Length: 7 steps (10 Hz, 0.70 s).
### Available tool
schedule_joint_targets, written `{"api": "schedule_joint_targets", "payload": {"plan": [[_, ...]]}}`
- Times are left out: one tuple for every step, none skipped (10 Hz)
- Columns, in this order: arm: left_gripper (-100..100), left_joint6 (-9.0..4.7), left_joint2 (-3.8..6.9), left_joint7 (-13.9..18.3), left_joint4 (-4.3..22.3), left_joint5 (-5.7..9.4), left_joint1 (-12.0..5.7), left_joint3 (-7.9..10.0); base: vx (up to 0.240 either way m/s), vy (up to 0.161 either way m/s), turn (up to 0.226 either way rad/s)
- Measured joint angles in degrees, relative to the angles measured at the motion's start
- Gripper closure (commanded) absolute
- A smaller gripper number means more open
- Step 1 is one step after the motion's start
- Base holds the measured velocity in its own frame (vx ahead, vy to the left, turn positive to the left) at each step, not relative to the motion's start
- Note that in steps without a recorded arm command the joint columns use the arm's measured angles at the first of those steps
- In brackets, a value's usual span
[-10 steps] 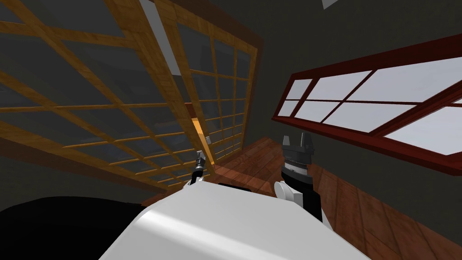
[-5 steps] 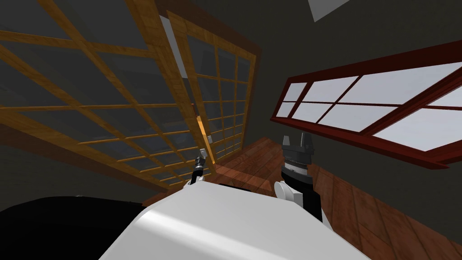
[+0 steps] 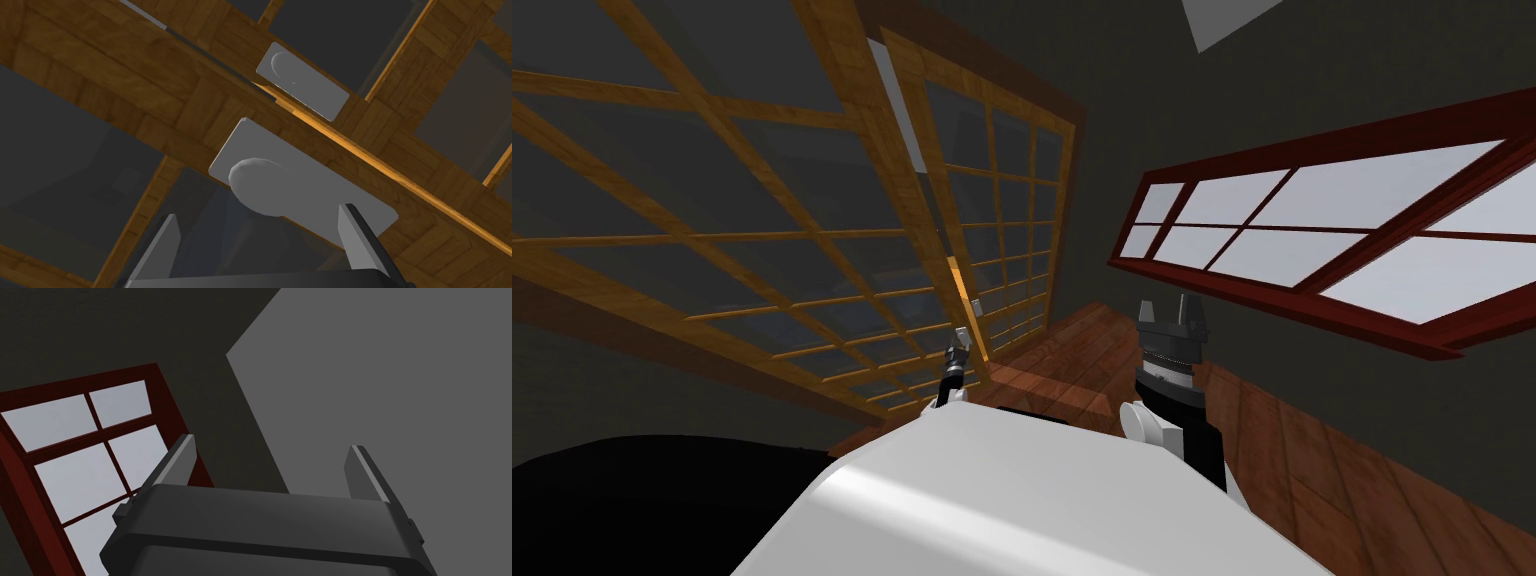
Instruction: Pull the door open
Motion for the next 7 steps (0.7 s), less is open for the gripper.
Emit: {"api": "schedule_joint_targets", "payload": {"plan": [[-100,-0.04,-0.16,1.7,0.1,0.77,-0.25,-0.19,-0.051,0.013,-0.026],[-100,-0.11,-0.24,3.0,0.2,1.14,-0.41,-0.28,-0.048,0.019,-0.041],[-100,-0.01,-0.42,4.6,-0.1,1.72,-0.39,-0.42,-0.038,0.016,-0.024],[-100,0.01,-0.51,5.7,-0.1,2.04,-0.47,-0.5,-0.04,0.009,-0.045],[-100,-0.07,-0.65,7.2,0.1,2.61,-0.69,-0.64,-0.059,0.019,-0.075],[-100,-0.06,-0.9,8.8,0.0,3.4,-0.91,-0.82,-0.05,0.012,-0.028],[-100,0.0,-1.01,10.2,-0.1,3.78,-0.93,-0.92,-0.053,0.01,-0.032]]}}
